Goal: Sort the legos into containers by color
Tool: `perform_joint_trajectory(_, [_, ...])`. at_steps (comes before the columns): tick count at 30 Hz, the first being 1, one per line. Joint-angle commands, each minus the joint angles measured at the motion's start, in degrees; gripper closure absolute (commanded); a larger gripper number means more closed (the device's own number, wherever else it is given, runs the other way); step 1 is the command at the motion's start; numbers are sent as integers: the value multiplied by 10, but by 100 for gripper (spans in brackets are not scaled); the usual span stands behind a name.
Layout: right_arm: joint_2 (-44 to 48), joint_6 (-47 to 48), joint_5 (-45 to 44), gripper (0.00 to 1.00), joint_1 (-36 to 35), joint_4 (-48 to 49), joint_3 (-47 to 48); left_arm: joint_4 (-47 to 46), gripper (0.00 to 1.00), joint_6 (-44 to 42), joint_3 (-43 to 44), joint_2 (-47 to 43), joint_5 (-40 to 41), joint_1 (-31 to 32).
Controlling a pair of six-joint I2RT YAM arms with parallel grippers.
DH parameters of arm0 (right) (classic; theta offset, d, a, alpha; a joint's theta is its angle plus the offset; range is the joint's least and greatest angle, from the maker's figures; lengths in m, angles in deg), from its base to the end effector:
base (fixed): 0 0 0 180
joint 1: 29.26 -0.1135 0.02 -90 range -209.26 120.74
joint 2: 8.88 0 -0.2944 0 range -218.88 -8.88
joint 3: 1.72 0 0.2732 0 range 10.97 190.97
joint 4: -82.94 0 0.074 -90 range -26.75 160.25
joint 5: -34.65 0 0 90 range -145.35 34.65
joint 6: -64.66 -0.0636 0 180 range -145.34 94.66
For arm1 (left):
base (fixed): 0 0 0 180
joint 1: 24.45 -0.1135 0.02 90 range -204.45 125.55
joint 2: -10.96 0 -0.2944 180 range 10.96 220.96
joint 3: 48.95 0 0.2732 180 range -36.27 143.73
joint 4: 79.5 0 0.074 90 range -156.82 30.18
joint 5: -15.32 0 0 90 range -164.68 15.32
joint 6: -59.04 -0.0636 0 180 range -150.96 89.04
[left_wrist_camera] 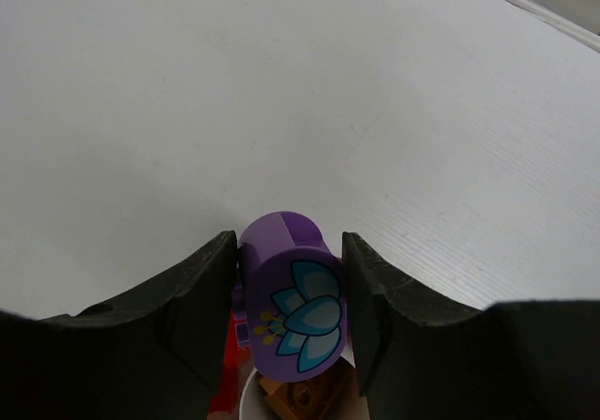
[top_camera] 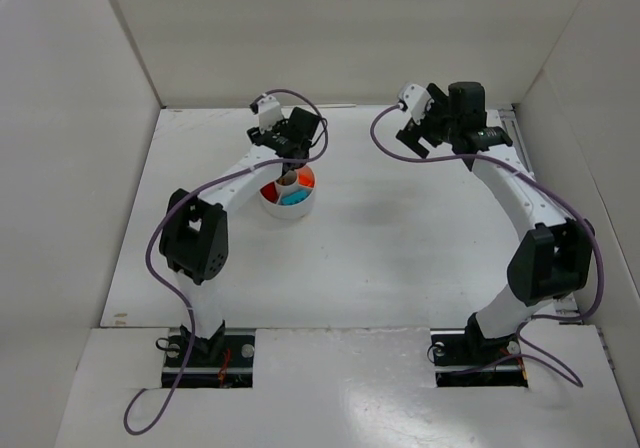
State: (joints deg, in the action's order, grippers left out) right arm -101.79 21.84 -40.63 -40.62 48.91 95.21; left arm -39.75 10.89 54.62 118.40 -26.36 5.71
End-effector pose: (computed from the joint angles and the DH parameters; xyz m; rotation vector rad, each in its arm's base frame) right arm 0.4133 0.0995 0.3589 -1.1478 1.7319 -0.1131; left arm 0.4259 -0.1926 0.2957 -0.5913 1.9679 0.2241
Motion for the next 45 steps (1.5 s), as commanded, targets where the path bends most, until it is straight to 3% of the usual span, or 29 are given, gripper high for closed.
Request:
perform_joint_trajectory(1, [24,7,-2,0,-5,18,-2,-45,72,-12,-37,-12,53,14])
perform_joint_trajectory(9, [29,7,3,0,-5,13,-2,-215,71,-67,-141,-35,39,14])
perform_joint_trajectory(16, [29,7,3,0,-5,13,-2,-272,69,-82,-188,-83,40,26])
perform_joint_trajectory(22, [24,7,8,0,-5,13,3,-277,53,-76,-202,-91,60,54])
perform_joint_trajectory(33, [24,7,8,0,-5,18,-2,-233,49,-59,-177,-79,61,84])
perform_joint_trajectory(37, [24,7,8,0,-5,24,-2,-217,46,-47,-170,-114,72,84])
perform_joint_trajectory(39, [29,7,8,0,-5,29,-2,-217,41,-47,-170,-134,81,84])
perform_joint_trajectory(40, [29,2,8,0,-5,29,-2,-217,29,-57,-170,-156,87,84])
perform_joint_trajectory(43, [40,-11,14,0,7,49,-10,-222,19,-76,-164,-187,78,76])
perform_joint_trajectory(44, [40,-21,21,0,7,57,-20,-213,1,-77,-164,-208,55,70])
perform_joint_trajectory(45, [45,-41,21,0,12,73,-31,-213,1,-70,-158,-216,32,47])
